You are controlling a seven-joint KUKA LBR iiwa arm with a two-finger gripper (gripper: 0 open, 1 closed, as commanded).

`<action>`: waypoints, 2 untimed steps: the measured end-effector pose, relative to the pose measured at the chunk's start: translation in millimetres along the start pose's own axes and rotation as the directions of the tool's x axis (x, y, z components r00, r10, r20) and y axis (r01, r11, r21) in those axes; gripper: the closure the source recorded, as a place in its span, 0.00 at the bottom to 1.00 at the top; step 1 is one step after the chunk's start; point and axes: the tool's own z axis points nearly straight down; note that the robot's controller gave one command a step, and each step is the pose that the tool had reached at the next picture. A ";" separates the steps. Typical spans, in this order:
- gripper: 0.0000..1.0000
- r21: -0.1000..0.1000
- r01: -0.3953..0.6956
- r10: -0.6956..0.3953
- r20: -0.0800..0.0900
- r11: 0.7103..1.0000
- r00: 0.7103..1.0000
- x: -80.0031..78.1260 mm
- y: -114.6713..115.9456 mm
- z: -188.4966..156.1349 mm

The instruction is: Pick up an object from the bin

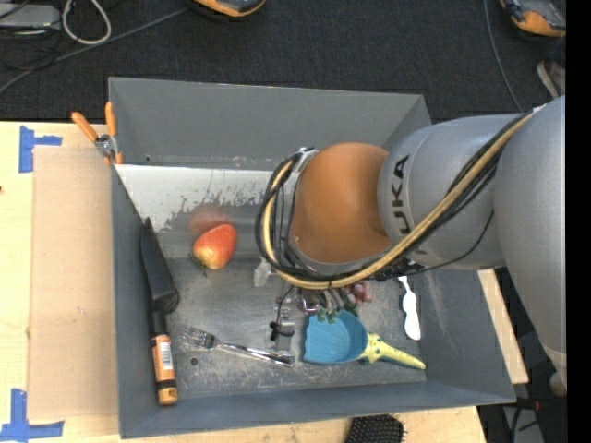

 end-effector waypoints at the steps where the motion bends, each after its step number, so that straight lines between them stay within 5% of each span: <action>1: 0.00 -0.001 -0.004 0.004 0.005 1.000 1.000 -1.7 -0.6 -2.3; 2: 0.00 -0.001 -0.133 0.133 0.002 0.991 0.991 19.6 42.7 61.0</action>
Offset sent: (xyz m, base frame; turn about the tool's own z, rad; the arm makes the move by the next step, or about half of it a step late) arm -0.0211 0.0451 -0.0634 0.1399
